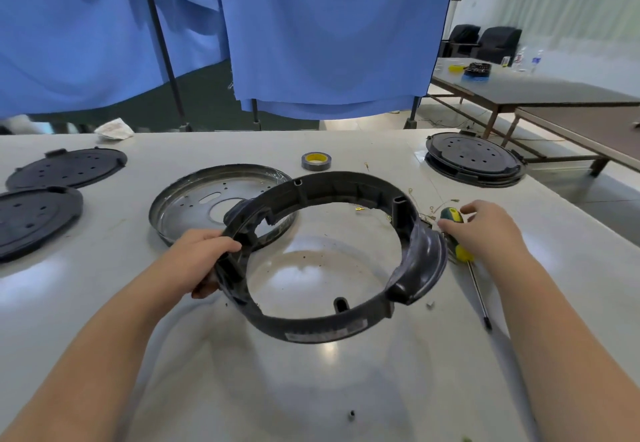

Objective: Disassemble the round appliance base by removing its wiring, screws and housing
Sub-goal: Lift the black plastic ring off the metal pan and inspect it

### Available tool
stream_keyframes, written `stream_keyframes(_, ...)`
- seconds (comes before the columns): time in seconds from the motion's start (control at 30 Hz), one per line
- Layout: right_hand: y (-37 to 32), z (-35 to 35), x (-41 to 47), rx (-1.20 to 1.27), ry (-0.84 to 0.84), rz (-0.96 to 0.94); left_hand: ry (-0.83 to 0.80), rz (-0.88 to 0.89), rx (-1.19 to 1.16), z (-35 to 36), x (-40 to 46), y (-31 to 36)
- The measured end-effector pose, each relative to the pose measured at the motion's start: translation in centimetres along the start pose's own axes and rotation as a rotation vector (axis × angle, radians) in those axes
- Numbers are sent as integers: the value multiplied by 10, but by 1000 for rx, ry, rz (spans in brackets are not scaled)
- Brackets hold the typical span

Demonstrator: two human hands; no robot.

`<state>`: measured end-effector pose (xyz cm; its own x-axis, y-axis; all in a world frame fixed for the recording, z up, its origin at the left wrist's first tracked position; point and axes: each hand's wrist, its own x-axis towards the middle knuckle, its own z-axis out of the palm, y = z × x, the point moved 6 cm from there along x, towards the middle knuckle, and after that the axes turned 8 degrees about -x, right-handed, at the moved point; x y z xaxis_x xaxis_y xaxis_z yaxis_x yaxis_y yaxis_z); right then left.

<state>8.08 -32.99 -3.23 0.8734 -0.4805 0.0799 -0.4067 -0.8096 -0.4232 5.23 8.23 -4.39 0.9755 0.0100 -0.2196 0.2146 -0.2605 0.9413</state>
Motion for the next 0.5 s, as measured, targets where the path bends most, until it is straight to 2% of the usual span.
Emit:
stream_keyframes(0.07, -6, -7, -1, 31, 80, -45, -15, -21, -40, 1, 0, 0)
stream_keyframes(0.13, -19, -11, -6, 189, 122, -144, -19, -39, -74, 0, 0, -1)
stream_keyframes(0.23, -44, -9, -21, 448, 32, -296, -9, -77, -127, -1, 0, -4)
stream_keyframes(0.3, -60, -4, -31, 475, -35, -390, -7, -105, -169, -2, 0, -6)
stream_keyframes(0.5, -81, 13, -48, 599, -206, -455, -107, -150, -283, 4, -5, -6)
